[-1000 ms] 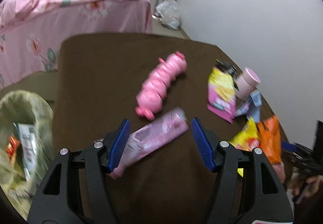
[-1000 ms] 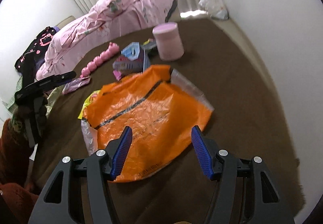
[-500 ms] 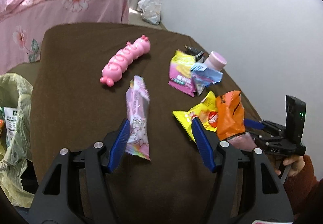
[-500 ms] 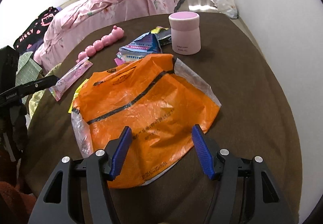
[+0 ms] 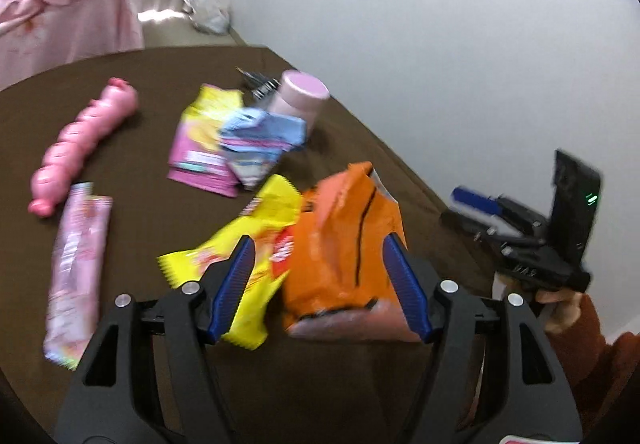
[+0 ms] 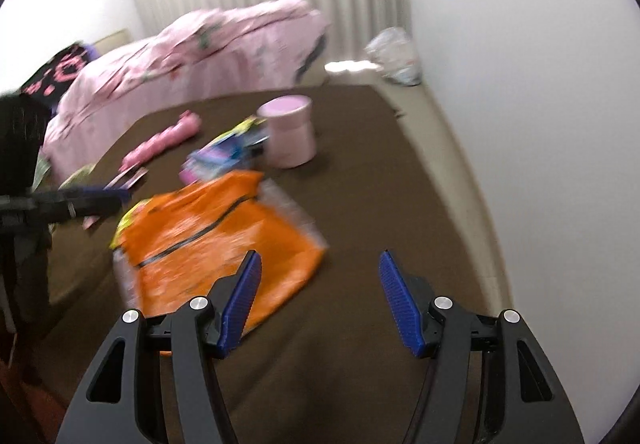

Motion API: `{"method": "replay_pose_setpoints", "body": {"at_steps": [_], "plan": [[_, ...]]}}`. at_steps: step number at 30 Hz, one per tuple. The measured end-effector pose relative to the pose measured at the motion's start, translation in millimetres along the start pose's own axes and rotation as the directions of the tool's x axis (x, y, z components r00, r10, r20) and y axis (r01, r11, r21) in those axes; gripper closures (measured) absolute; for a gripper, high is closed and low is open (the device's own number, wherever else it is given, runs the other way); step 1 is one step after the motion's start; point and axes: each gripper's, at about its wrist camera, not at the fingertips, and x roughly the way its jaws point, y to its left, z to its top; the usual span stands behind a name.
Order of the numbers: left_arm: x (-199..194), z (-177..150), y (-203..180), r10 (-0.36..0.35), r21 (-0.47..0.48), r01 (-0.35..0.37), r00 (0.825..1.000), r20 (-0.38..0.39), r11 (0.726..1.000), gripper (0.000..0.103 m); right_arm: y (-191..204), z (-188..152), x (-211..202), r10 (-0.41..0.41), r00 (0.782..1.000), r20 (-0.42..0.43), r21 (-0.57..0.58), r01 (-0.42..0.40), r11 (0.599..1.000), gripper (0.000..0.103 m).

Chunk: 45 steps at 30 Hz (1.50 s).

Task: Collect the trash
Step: 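Move the left tool to the orange plastic bag and close on it, then lift the orange bag with the left tool while the right tool grasps a blue-white printed packet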

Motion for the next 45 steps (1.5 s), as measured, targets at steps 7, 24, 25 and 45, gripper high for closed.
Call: {"method": "replay_pose_setpoints", "body": {"at_steps": [7, 24, 25, 45], "plan": [[34, -8, -2, 0.023, -0.085, -0.032, 0.995, -0.098, 0.996, 0.076, -10, 4, -2, -0.004, 1.0, 0.022, 0.022, 0.004, 1.0, 0.045], [-117, -34, 60, 0.247, -0.247, -0.199, 0.952, 0.18, 0.948, 0.086, 69, 55, 53, 0.073, 0.997, 0.009, -0.155, -0.07, 0.985, 0.045], [-120, -37, 69, 0.295, -0.274, -0.24, 0.939, 0.179, 0.931, 0.086, 75, 59, 58, 0.074, 0.997, 0.007, -0.162, -0.072, 0.984, 0.045], [-113, -69, 125, 0.283, -0.396, -0.207, 0.948, 0.144, 0.895, 0.048, 104, 77, 112, 0.095, 0.994, -0.054, -0.14, -0.102, 0.985, 0.097]]}}
